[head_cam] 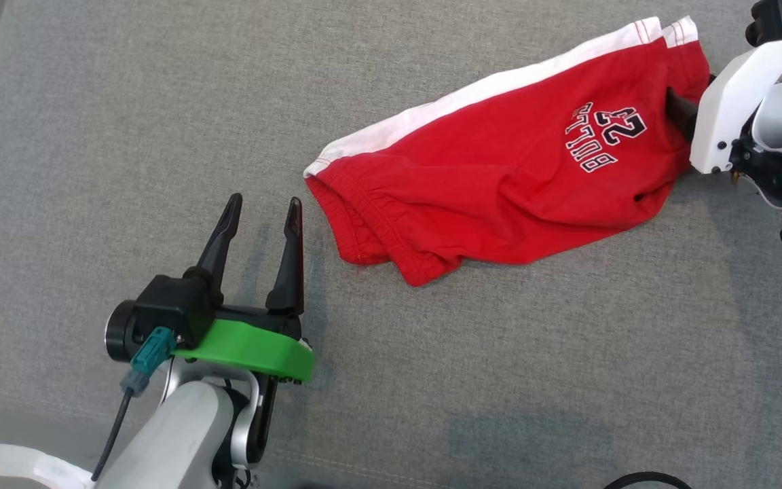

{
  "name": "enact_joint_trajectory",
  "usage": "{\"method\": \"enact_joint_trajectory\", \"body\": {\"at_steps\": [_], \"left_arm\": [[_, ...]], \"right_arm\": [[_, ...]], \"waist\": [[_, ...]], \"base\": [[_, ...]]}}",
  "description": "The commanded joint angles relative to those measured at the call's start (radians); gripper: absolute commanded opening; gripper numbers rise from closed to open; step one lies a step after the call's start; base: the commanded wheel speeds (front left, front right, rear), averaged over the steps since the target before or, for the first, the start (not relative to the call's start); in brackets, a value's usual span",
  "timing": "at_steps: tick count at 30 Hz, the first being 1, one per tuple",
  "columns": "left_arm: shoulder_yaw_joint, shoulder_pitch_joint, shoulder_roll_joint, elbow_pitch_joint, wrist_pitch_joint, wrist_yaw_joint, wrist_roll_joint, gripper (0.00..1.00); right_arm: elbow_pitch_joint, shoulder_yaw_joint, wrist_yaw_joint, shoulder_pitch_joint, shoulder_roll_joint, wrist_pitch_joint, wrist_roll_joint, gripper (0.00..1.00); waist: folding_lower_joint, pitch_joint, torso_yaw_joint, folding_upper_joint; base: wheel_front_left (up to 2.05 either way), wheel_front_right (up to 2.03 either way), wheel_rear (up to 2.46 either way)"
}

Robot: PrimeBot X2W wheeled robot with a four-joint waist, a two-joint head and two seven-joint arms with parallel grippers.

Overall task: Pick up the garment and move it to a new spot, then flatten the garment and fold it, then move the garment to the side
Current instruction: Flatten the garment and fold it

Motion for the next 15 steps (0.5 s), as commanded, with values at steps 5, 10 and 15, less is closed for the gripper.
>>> {"method": "enact_joint_trajectory", "body": {"at_steps": [5,10,15], "left_arm": [[0.038,0.042,-0.023,0.024,-0.007,-0.024,0.023,1.00],[0.066,0.066,-0.044,0.044,-0.007,-0.056,0.043,1.00],[0.087,0.075,-0.063,0.069,-0.007,-0.080,0.058,1.00]], "right_arm": [[-0.012,-0.013,0.000,0.046,0.029,0.055,0.039,1.00],[-0.036,-0.027,0.000,0.069,0.010,0.118,0.050,1.00],[-0.035,-0.029,-0.001,0.107,-0.010,0.160,0.012,0.78]], "waist": [[0.0000,-0.014,0.017,0.0000],[0.0000,-0.035,0.025,0.0000],[0.0000,-0.048,0.029,0.0000]], "base": [[0.00,0.00,0.00],[0.00,0.00,0.00],[0.00,0.00,0.00]]}}
